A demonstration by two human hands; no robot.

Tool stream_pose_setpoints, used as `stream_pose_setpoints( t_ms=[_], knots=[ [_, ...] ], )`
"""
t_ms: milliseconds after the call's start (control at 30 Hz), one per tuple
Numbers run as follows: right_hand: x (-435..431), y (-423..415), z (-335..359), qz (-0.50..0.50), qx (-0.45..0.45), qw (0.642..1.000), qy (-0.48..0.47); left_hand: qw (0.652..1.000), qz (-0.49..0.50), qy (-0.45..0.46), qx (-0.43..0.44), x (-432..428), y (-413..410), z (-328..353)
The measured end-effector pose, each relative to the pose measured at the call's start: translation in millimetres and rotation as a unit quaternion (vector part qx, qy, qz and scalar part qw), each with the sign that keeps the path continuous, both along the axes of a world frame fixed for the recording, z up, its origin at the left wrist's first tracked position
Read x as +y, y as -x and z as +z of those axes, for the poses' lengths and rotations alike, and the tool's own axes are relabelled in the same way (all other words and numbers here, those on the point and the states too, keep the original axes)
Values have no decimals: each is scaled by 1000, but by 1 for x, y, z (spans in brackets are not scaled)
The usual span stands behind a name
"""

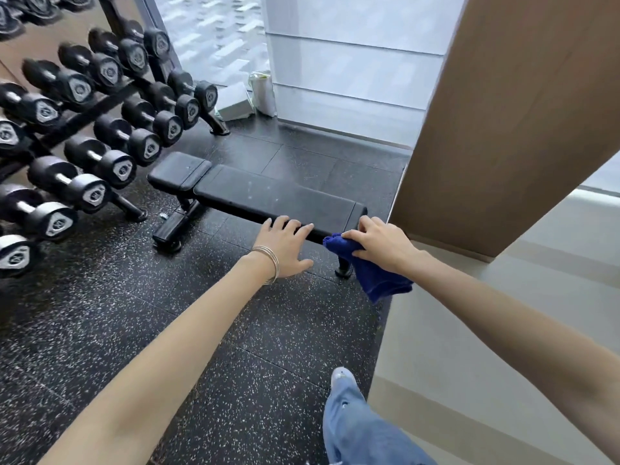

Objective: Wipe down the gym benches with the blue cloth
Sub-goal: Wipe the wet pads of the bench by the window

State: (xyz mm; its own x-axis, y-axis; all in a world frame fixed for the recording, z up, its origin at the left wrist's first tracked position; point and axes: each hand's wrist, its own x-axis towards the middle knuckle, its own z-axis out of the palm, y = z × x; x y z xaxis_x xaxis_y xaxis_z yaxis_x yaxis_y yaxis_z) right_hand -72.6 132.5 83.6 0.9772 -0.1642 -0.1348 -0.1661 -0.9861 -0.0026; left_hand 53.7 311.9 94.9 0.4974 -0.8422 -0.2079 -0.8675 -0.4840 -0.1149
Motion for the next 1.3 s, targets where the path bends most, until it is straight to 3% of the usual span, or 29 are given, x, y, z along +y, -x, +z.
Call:
stream_pose_setpoints(
  t_ms=[567, 967, 1300],
  knots=[
    [-123, -156, -33, -22, 47, 998, -20, 998, -21, -27, 46, -141, -172, -37],
    [-166, -297, -69, -173, 60, 981, -61, 983, -160, -79, 43, -230, -359, -53],
    [-203, -338, -101, -286, 104, 947, -107, 967, -207, -122, 89, -286, -430, -105]
  ],
)
